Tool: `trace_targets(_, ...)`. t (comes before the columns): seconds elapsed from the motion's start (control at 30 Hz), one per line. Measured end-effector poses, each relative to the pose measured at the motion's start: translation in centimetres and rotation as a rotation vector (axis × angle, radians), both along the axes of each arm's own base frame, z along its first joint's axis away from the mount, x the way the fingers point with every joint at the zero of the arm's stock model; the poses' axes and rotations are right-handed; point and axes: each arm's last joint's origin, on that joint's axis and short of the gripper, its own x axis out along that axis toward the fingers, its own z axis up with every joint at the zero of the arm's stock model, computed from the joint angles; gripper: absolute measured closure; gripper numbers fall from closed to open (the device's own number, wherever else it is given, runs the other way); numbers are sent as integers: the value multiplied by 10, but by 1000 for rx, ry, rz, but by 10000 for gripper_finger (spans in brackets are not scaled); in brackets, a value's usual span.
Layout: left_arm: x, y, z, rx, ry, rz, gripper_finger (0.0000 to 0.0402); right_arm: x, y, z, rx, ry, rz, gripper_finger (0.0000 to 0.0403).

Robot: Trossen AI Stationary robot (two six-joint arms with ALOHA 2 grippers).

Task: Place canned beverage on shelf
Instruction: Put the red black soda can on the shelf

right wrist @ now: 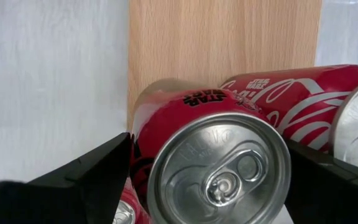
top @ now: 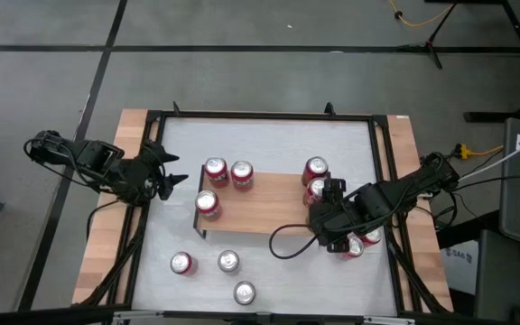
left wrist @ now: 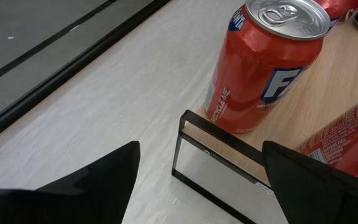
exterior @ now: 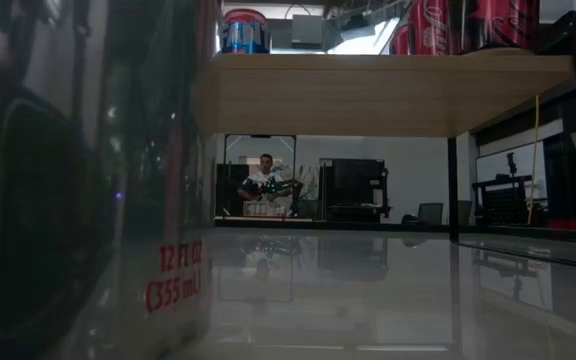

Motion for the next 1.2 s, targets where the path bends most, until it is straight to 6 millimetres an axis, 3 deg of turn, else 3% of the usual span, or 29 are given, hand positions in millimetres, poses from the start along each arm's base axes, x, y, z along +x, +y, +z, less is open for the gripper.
trace_targets(1.2, 0, 0, 0, 0, -1, 0, 74, 3, 2, 0, 42, -22, 5, 56)
